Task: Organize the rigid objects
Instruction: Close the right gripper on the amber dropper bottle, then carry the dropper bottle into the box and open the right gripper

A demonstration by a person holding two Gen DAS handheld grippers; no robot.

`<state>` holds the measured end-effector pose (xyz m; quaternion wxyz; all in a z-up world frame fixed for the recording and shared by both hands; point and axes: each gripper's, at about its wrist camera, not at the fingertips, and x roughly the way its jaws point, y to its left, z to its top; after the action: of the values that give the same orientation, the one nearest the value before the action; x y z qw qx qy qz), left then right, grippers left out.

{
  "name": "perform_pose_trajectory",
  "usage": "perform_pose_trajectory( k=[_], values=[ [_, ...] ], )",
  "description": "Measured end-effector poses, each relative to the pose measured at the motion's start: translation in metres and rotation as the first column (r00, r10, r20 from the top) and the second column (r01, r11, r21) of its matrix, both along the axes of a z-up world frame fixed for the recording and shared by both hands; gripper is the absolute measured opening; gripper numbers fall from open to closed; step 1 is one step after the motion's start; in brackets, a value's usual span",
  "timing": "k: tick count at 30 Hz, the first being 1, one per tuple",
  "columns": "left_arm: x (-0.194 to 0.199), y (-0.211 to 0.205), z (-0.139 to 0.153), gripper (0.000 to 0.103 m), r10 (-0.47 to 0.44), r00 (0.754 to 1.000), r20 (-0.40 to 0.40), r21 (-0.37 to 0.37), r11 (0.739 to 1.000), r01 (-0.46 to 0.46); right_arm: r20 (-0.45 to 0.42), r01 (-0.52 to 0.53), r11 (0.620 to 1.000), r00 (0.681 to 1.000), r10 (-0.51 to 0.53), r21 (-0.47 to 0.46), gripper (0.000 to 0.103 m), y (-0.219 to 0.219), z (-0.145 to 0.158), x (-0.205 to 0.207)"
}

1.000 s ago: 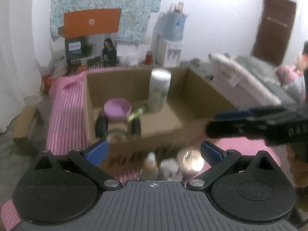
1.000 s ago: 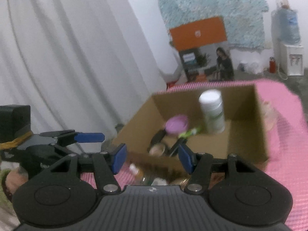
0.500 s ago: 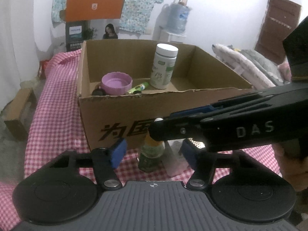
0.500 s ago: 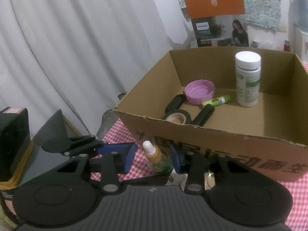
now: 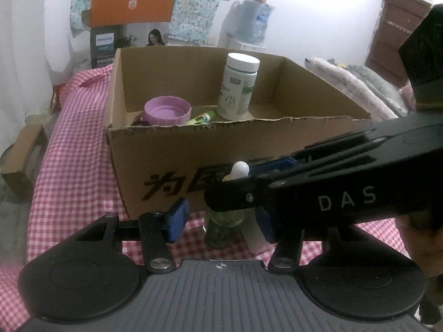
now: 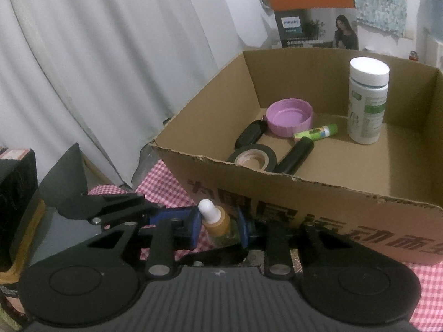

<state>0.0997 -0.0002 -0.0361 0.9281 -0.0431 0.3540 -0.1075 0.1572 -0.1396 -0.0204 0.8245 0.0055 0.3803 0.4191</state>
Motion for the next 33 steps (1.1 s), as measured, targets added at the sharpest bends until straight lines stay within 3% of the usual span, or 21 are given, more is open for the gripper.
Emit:
perform_pose_trajectory(
  k=[6,17,22,27,33],
  values=[
    [0.0,0.002,0.0,0.033,-0.007,1.0,0.001,-0.028,1.0,0.007,0.007,0.001,1.0,1.0,-0.001,-0.012,0.029,0.002,0.0,0.0],
    [-0.009,0.0,0.011,0.032,-0.009,1.0,0.03,-0.016,1.0,0.009,0.04,-0.006,1.0,0.999,0.007,-0.029,0.024,0.004,0.006,-0.007],
    [-0.023,0.0,0.038,0.031,-0.012,0.996,0.085,-0.002,1.0,0.012,0.066,-0.015,1.0,0.998,0.015,-0.004,0.024,-0.002,0.021,-0.018],
    [-0.031,-0.004,0.081,0.031,-0.026,0.983,0.182,0.012,1.0,0.024,0.134,-0.039,0.998,0.991,0.031,0.057,0.024,-0.015,0.058,-0.03],
    [-0.003,-0.02,0.121,0.031,-0.07,0.964,0.256,0.019,0.998,0.067,0.243,-0.037,0.993,0.97,0.008,0.115,0.024,-0.035,0.107,-0.026]
  ],
)
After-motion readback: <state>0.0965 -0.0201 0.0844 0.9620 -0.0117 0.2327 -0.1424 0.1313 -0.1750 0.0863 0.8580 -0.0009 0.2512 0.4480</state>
